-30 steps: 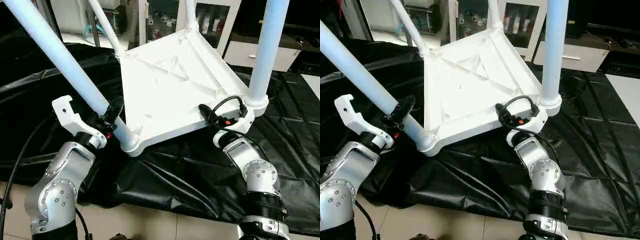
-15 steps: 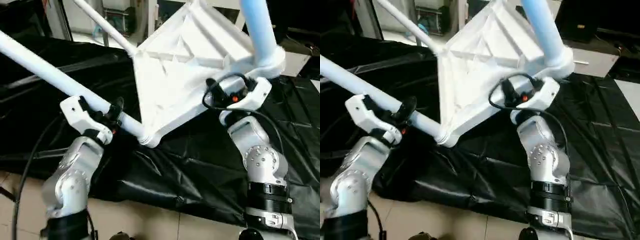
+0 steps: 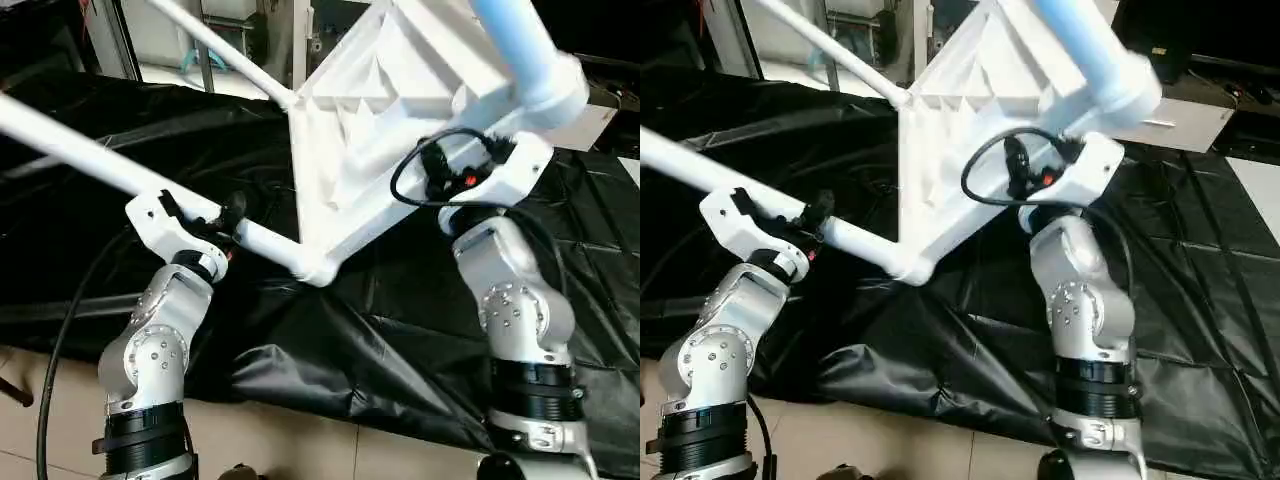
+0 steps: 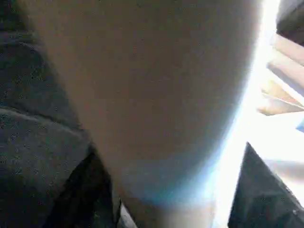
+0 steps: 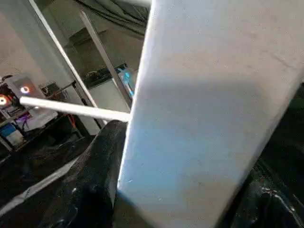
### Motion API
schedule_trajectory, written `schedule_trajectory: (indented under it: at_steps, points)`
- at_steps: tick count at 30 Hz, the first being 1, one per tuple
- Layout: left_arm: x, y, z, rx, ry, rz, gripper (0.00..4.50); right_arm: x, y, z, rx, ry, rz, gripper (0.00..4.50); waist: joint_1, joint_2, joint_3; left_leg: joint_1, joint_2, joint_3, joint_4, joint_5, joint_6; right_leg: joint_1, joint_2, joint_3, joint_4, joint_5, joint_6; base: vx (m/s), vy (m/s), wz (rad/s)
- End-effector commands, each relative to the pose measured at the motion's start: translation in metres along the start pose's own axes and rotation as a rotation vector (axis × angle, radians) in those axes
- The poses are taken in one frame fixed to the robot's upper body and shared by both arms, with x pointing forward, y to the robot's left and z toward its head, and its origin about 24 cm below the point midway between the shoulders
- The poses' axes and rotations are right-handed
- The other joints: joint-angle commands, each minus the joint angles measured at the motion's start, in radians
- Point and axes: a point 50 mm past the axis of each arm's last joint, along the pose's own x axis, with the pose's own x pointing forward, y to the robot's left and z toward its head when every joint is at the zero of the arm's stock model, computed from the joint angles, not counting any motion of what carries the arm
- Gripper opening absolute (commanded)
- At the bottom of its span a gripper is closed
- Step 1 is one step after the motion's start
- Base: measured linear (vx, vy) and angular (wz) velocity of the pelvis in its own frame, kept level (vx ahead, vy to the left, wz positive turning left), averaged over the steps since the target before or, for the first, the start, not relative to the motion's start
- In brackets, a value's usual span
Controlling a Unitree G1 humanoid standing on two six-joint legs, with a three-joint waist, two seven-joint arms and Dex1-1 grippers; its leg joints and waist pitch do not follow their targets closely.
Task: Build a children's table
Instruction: Flip table
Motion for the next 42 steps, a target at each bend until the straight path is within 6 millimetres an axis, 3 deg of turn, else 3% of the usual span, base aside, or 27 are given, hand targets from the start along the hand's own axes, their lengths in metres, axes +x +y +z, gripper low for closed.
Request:
schedule_trajectory:
  at_steps: [1,7,13,22,26,30,32,33,34,36,39,42]
  points:
    - [-0.012,0.037,0.031,-0.067,-0.177,0.177,3.09,-0.008,-0.031,0.047,-0.138,-0.223,-0.157,2.25,-0.007,-0.007,-0.063,0.025,0.042,-0.015,-0.072,-0.16,-0.061,0.033,-0.05,0.037,-0.061,-0.088,-0.078,0.0,0.0,0.0]
    - [-0.015,0.043,0.042,-0.145,-0.254,0.208,3.12,-0.007,-0.035,0.053,-0.148,-0.251,-0.189,2.16,-0.006,-0.007,-0.064,0.027,0.042,-0.014,-0.069,-0.153,-0.064,0.031,-0.046,0.036,-0.057,-0.046,-0.076,0.0,0.0,0.0]
    - [-0.023,0.069,0.047,-0.116,-0.272,0.363,3.12,-0.009,-0.043,0.064,-0.197,-0.294,-0.237,1.94,-0.001,-0.001,-0.064,0.03,0.041,-0.016,-0.069,-0.156,-0.07,0.031,-0.044,0.035,-0.057,-0.055,-0.054,0.0,0.0,0.0]
    - [-0.03,0.09,0.046,-0.066,-0.274,0.511,3.12,-0.012,-0.044,0.07,-0.24,-0.325,-0.27,1.59,-0.014,-0.004,-0.066,0.029,0.042,-0.018,-0.069,-0.181,-0.074,0.03,-0.045,0.035,-0.059,-0.082,-0.05,0.0,0.0,0.0]
    - [-0.028,0.089,0.041,-0.071,-0.265,0.505,3.12,-0.011,-0.039,0.062,-0.254,-0.301,-0.276,1.52,-0.017,-0.01,-0.065,0.026,0.041,-0.015,-0.066,-0.154,-0.056,0.03,-0.045,0.034,-0.055,-0.051,-0.075,0.0,0.0,0.0]
    - [-0.025,0.088,0.037,-0.056,-0.242,0.498,3.12,-0.011,-0.037,0.056,-0.28,-0.267,-0.301,1.5,-0.017,-0.01,-0.064,0.027,0.041,-0.014,-0.066,-0.148,-0.049,0.029,-0.045,0.035,-0.057,-0.065,-0.075,0.0,0.0,0.0]
    - [-0.019,0.086,0.031,-0.021,-0.203,0.47,3.12,-0.011,-0.035,0.049,-0.314,-0.227,-0.316,1.5,-0.017,-0.017,-0.062,0.028,0.04,-0.013,-0.067,-0.157,-0.049,0.027,-0.044,0.036,-0.06,-0.085,-0.069,0.0,0.0,0.0]
    - [-0.016,0.086,0.027,0.0,-0.184,0.463,3.12,-0.01,-0.033,0.045,-0.33,-0.205,-0.311,1.49,-0.018,-0.019,-0.062,0.029,0.041,-0.014,-0.068,-0.16,-0.052,0.027,-0.045,0.036,-0.06,-0.098,-0.064,0.0,0.0,0.0]
    - [-0.014,0.086,0.025,0.011,-0.175,0.461,3.12,-0.009,-0.031,0.043,-0.34,-0.192,-0.307,1.49,-0.017,-0.014,-0.061,0.03,0.042,-0.015,-0.069,-0.172,-0.058,0.024,-0.045,0.036,-0.062,-0.114,-0.057,0.0,0.0,0.0]
    - [-0.01,0.087,0.022,0.018,-0.171,0.466,3.12,-0.009,-0.028,0.037,-0.37,-0.167,-0.307,1.49,-0.02,-0.017,-0.06,0.03,0.043,-0.017,-0.073,-0.186,-0.074,0.024,-0.045,0.036,-0.064,-0.126,-0.048,0.0,0.0,0.0]
    - [-0.006,0.084,0.023,0.05,-0.167,0.444,3.12,-0.006,-0.026,0.029,-0.385,-0.127,-0.324,1.49,-0.023,-0.019,-0.061,0.035,0.044,-0.019,-0.074,-0.206,-0.097,0.021,-0.045,0.036,-0.061,-0.101,-0.046,0.0,0.0,0.0]
    - [-0.003,0.08,0.024,0.077,-0.166,0.412,3.12,-0.005,-0.027,0.026,-0.398,-0.109,-0.341,2.16,-0.022,-0.021,-0.06,0.038,0.045,-0.019,-0.077,-0.233,-0.111,0.019,-0.045,0.036,-0.061,-0.101,-0.047,0.0,0.0,0.0]
